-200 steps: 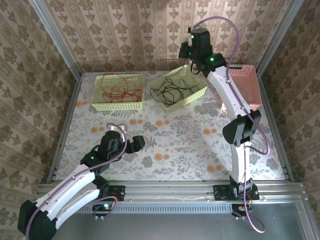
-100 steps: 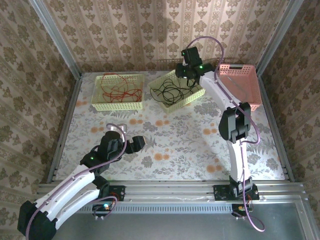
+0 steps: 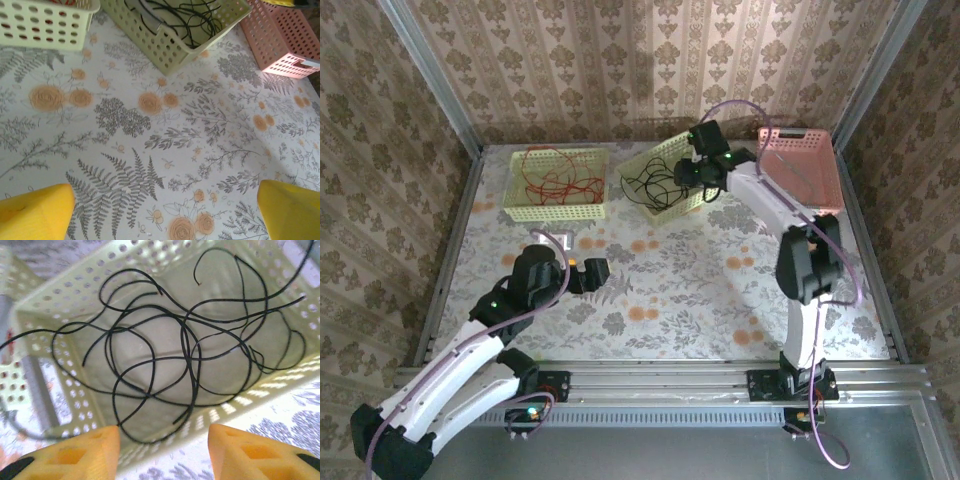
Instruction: Untangle the cables
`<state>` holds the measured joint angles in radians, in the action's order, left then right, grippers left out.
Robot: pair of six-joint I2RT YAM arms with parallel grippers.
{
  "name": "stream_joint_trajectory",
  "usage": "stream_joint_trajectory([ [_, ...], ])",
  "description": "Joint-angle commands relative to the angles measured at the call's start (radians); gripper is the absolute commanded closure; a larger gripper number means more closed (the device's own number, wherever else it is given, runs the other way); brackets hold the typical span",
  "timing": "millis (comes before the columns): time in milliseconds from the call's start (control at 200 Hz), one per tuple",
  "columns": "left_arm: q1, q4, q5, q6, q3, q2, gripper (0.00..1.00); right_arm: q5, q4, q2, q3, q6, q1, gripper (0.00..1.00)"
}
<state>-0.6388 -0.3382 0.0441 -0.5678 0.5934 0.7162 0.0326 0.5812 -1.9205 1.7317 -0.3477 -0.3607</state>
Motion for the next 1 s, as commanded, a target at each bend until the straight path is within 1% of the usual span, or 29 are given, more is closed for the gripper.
stream_joint_trajectory([
  [0, 0.005, -0.075, -0.022, 0.072, 0.064, 0.025, 0.06, -0.004, -0.085, 0.239, -0.106, 0.027, -0.006, 0.45],
  [70, 0.0, -0.136, 0.012, 0.098, 0.14, 0.028, 0.05, 0.013, -0.092, 0.365, -0.213, 0.014, -0.02, 0.42],
  [95, -0.005, -0.155, 0.019, 0.106, 0.162, 0.024, 0.0, 0.013, -0.096, 0.409, -0.256, 0.015, -0.031, 0.4],
  [140, -0.021, -0.182, 0.009, 0.115, 0.189, 0.01, 0.0, 0.021, -0.105, 0.485, -0.327, 0.025, -0.058, 0.35],
  [145, -0.024, -0.185, 0.006, 0.115, 0.191, 0.007, 0.0, 0.026, -0.107, 0.504, -0.346, 0.028, -0.066, 0.32],
  [155, -0.028, -0.188, 0.0, 0.115, 0.194, 0.002, 0.0, 0.029, -0.108, 0.514, -0.356, 0.03, -0.07, 0.31],
  [160, -0.03, -0.19, -0.002, 0.115, 0.195, 0.0, 0.0, 0.035, -0.112, 0.536, -0.373, 0.034, -0.078, 0.29],
  [175, -0.038, -0.191, -0.009, 0.118, 0.197, -0.008, 0.0, 0.039, -0.116, 0.56, -0.39, 0.04, -0.088, 0.26],
  [195, -0.047, -0.191, -0.024, 0.12, 0.197, -0.02, 0.0, 0.052, -0.121, 0.599, -0.423, 0.049, -0.108, 0.2],
  [210, -0.053, -0.189, -0.039, 0.121, 0.195, -0.029, 0.0, 0.063, -0.122, 0.626, -0.445, 0.06, -0.123, 0.13],
  [220, -0.058, -0.186, -0.049, 0.123, 0.193, -0.035, 0.0, 0.07, -0.124, 0.644, -0.459, 0.068, -0.134, 0.05],
  [230, -0.065, -0.184, -0.061, 0.124, 0.19, -0.041, 0.0, 0.077, -0.124, 0.655, -0.472, 0.074, -0.144, 0.02],
  [240, -0.071, -0.18, -0.074, 0.127, 0.186, -0.047, 0.0, 0.085, -0.125, 0.677, -0.485, 0.081, -0.152, 0.0],
  [285, -0.102, -0.165, -0.147, 0.137, 0.17, -0.068, 0.0, 0.115, -0.125, 0.753, -0.536, 0.11, -0.194, 0.0],
  [360, -0.139, -0.109, -0.282, 0.113, 0.117, -0.09, 0.0, 0.148, -0.126, 0.866, -0.615, 0.146, -0.237, 0.0],
  [405, -0.146, -0.054, -0.33, 0.135, 0.079, -0.098, 0.0, 0.2, -0.151, 0.929, -0.682, 0.114, -0.246, 0.0],
  [470, -0.146, -0.019, -0.422, 0.125, 0.037, -0.094, 0.0, 0.282, -0.227, 1.021, -0.818, 0.086, -0.246, 0.0],
  [520, -0.148, -0.002, -0.497, 0.132, 0.02, -0.085, 0.0, 0.302, -0.292, 1.084, -0.919, 0.11, -0.246, 0.0],
  [575, -0.147, 0.054, -0.552, 0.197, -0.01, -0.076, 0.0, 0.294, -0.349, 1.153, -1.018, 0.144, -0.245, 0.0],
  [635, -0.146, 0.18, -0.562, 0.347, -0.063, -0.079, 0.0, 0.253, -0.404, 1.229, -1.123, 0.145, -0.246, 0.0],
  [690, -0.146, 0.309, -0.532, 0.5, -0.121, -0.089, 0.0, 0.233, -0.544, 1.28, -1.237, 0.145, -0.246, 0.0],
  [745, -0.144, 0.436, -0.505, 0.635, -0.185, -0.099, 0.0, 0.259, -0.667, 1.314, -1.327, 0.14, -0.245, 0.0],
  [815, -0.133, 0.587, -0.498, 0.755, -0.272, -0.103, 0.0, 0.287, -0.74, 1.326, -1.383, 0.164, -0.246, 0.0],
  [845, -0.123, 0.642, -0.503, 0.79, -0.308, -0.1, 0.0, 0.285, -0.757, 1.321, -1.394, 0.2, -0.244, 0.0],
  [910, -0.079, 0.741, -0.534, 0.808, -0.37, -0.085, 0.0, 0.269, -0.731, 1.301, -1.377, 0.263, -0.244, 0.0],
  [995, 0.011, 0.784, -0.459, 0.854, -0.409, -0.066, 0.0, 0.266, -0.71, 1.28, -1.35, 0.279, -0.244, 0.0],
])
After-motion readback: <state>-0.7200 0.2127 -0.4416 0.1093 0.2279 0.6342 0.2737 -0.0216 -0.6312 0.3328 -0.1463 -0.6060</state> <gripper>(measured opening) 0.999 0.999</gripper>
